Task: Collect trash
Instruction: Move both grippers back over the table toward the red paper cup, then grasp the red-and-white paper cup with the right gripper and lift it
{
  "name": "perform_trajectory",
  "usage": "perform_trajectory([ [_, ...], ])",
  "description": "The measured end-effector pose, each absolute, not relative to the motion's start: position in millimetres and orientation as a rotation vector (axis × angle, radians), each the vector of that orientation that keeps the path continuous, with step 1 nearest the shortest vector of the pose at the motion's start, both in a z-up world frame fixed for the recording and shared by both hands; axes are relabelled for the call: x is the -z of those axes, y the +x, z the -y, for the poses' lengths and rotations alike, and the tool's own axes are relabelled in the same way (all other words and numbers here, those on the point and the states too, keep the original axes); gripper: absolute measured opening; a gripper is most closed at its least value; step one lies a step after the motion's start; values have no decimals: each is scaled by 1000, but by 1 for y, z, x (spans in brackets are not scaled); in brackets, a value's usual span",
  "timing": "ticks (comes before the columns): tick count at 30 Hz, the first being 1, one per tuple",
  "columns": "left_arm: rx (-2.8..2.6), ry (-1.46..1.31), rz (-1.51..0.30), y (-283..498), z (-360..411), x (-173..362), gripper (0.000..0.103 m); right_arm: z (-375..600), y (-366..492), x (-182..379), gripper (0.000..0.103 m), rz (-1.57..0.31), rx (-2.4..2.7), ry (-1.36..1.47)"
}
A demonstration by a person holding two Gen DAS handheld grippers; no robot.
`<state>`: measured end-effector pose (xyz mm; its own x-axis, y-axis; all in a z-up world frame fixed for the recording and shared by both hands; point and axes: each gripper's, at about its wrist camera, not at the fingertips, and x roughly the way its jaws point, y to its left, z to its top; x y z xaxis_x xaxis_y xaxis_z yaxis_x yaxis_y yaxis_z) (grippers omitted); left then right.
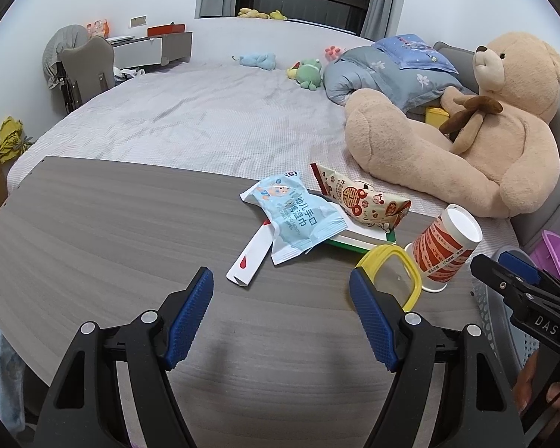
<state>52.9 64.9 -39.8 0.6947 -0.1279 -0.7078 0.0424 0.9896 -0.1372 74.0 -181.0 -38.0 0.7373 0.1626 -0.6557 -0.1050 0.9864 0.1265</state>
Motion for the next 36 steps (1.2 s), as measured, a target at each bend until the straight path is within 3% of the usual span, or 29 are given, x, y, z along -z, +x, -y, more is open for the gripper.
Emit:
perform_trajectory([
  [21, 88, -127, -817, 56, -64, 46, 72, 170, 102, 50, 89, -739, -130, 66],
  [36, 89, -129, -840, 47, -62, 47, 72, 169, 130, 63, 86, -789, -81, 80],
])
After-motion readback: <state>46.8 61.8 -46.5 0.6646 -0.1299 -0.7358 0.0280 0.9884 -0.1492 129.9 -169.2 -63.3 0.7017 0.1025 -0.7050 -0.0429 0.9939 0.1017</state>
